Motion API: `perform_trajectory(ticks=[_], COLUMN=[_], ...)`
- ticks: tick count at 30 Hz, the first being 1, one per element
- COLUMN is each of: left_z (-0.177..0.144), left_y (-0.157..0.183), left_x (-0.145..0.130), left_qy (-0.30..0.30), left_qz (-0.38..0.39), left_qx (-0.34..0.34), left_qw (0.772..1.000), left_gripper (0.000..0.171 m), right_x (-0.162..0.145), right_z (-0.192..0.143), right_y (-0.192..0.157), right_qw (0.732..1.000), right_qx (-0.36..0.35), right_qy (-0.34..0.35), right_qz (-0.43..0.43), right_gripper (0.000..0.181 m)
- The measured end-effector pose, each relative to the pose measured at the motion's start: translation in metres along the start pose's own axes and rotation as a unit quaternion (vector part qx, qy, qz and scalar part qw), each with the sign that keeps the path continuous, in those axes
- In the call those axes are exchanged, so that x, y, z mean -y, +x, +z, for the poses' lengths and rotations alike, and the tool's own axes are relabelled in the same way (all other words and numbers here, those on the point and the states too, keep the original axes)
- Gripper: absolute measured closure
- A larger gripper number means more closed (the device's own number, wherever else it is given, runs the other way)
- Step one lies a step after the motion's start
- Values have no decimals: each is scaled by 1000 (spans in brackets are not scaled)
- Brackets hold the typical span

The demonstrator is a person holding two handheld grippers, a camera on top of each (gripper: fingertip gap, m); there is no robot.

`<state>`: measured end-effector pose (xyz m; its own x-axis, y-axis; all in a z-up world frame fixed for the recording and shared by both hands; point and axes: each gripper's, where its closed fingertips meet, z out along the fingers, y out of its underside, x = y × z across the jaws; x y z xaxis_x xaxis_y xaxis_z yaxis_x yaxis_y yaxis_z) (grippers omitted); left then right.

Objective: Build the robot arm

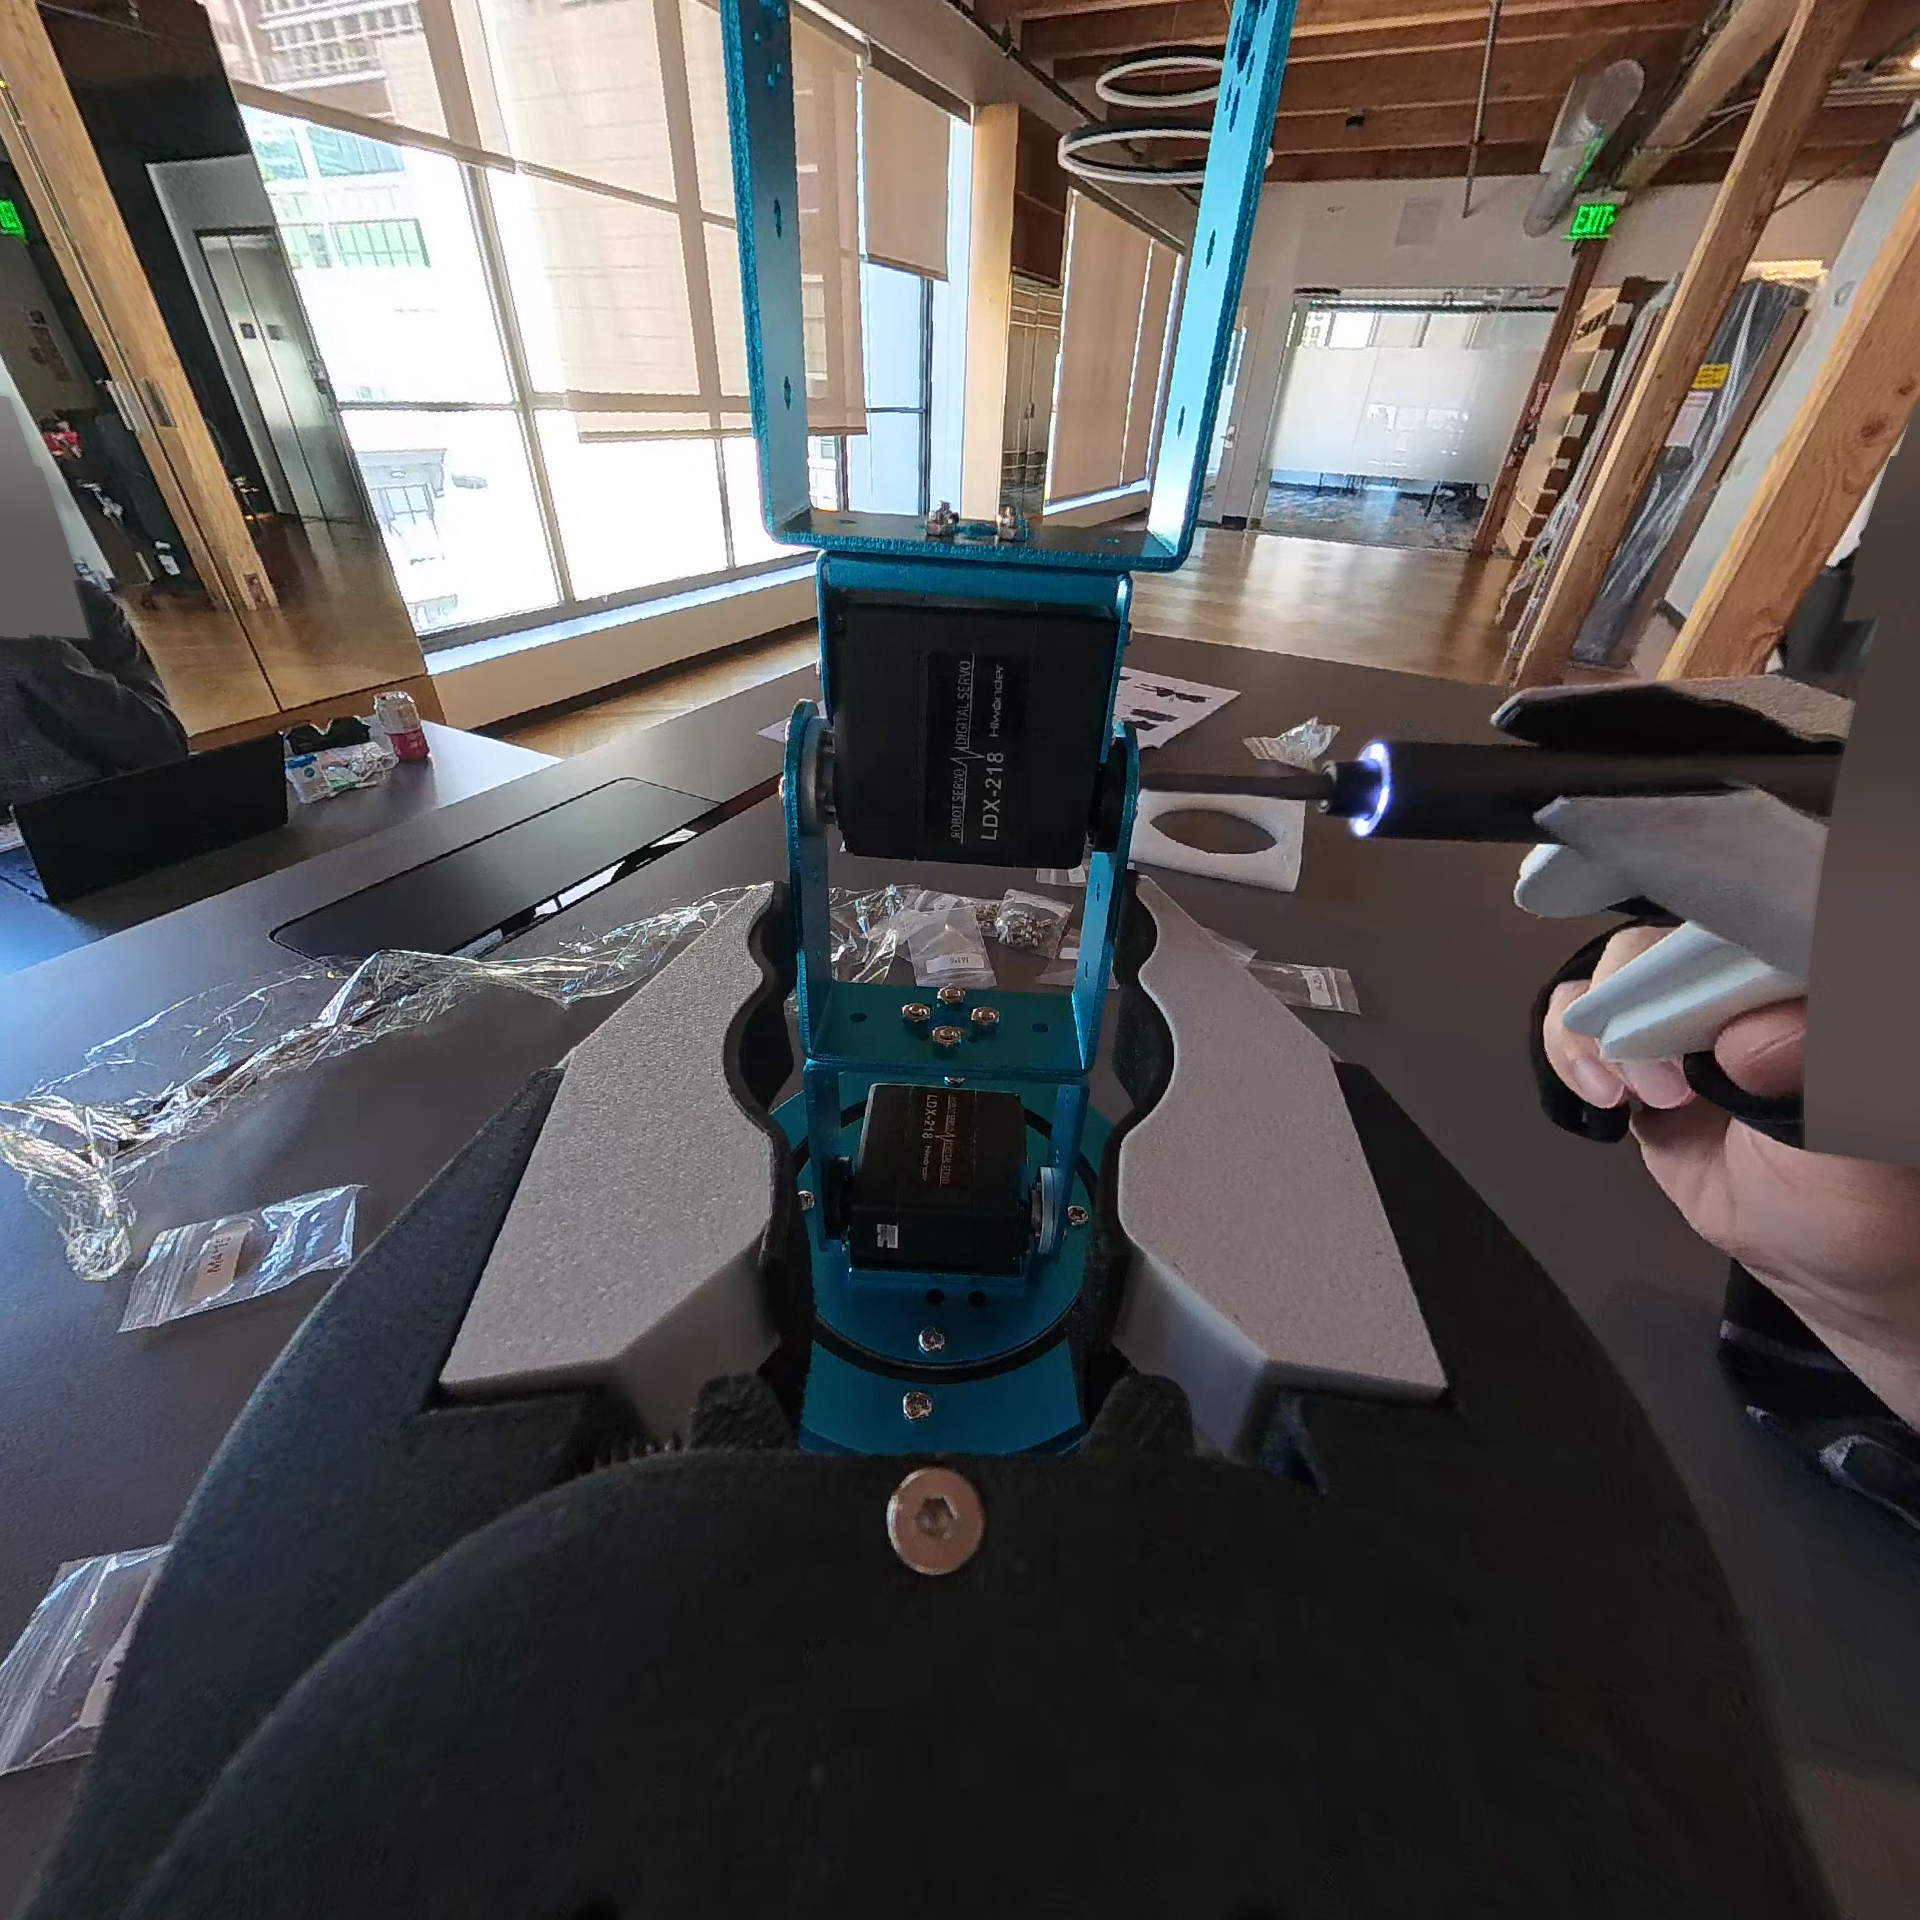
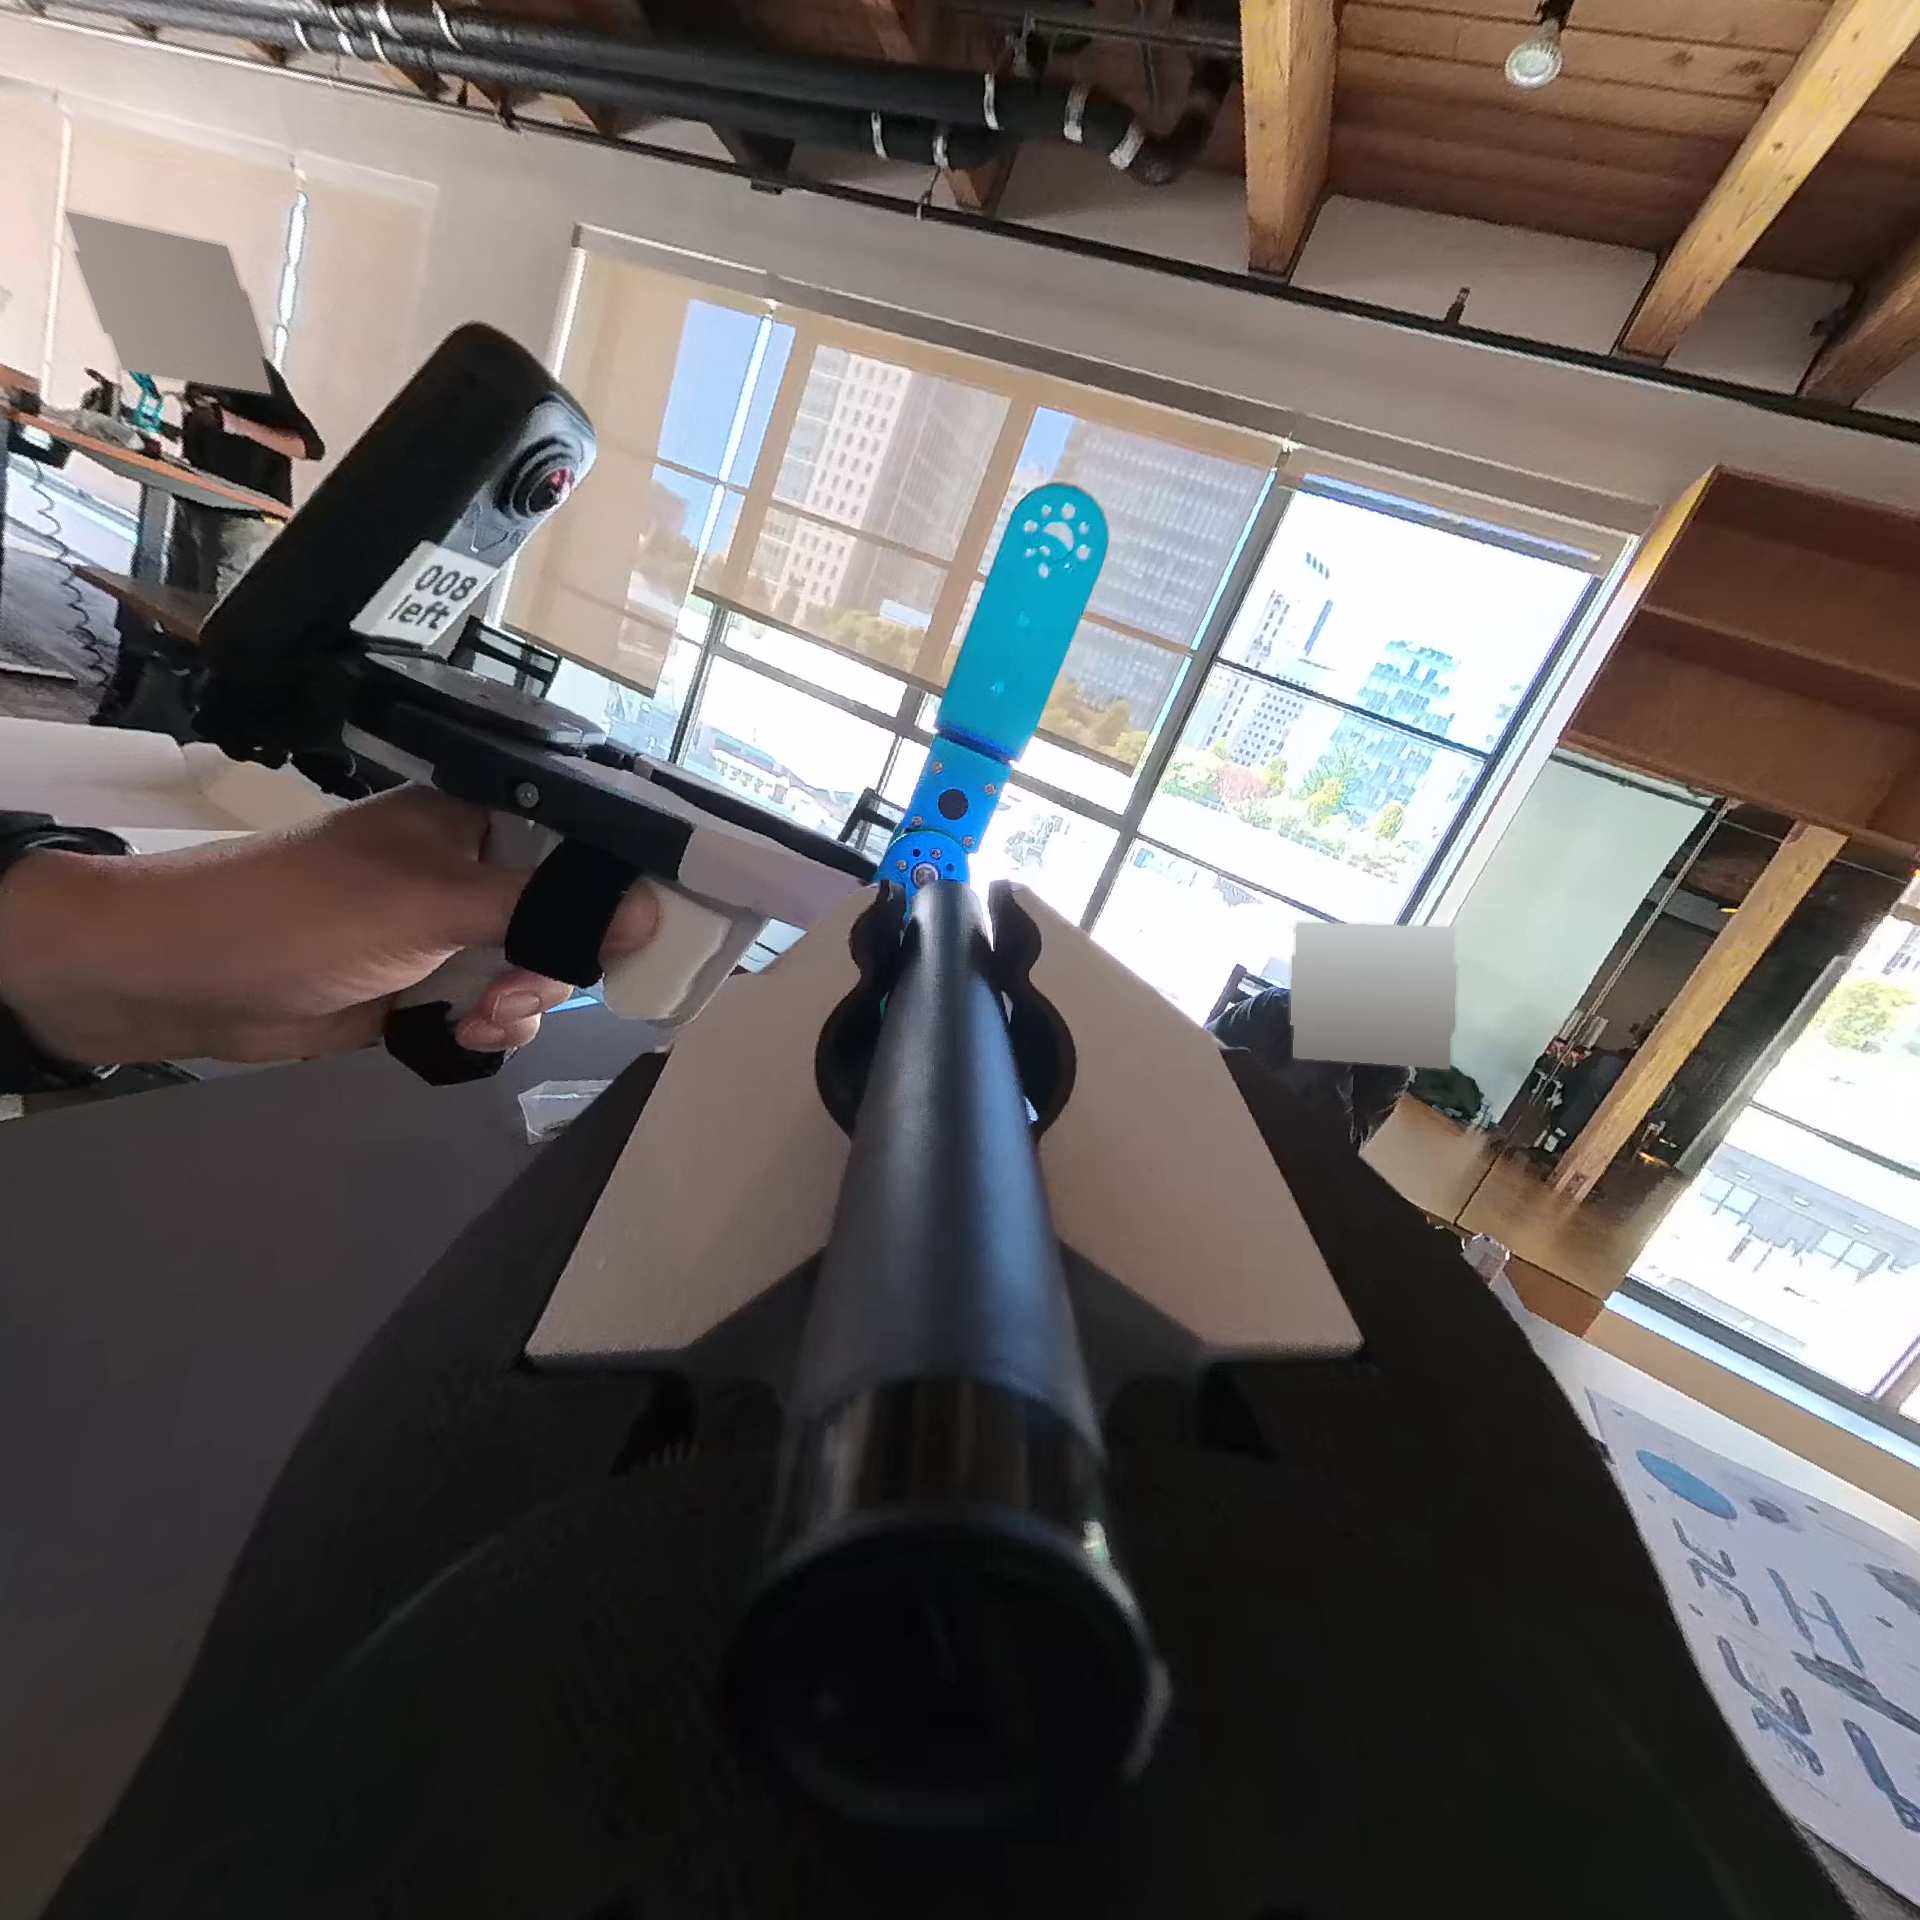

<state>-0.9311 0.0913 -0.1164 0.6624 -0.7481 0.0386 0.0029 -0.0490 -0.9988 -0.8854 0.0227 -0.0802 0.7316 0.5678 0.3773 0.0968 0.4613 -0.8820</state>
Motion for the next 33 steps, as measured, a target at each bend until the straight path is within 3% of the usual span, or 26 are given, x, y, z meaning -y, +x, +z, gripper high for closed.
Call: perform_trajectory(ticks=[20, 33], left_z=[1, 1], left_y=[0, 1], left_x=[0, 0], left_qy=[-1, 0], left_qz=[0, 2], left_qx=[-1, -3], left_qw=[1000, 1000], left_gripper=[111, 111], right_x=[0, 4], right_z=[1, 0], right_y=[0, -6], right_qw=[1000, 999], right_qx=[0, -3], right_qy=[6, 15], right_qz=[8, -33], right_gripper=[164, 163])
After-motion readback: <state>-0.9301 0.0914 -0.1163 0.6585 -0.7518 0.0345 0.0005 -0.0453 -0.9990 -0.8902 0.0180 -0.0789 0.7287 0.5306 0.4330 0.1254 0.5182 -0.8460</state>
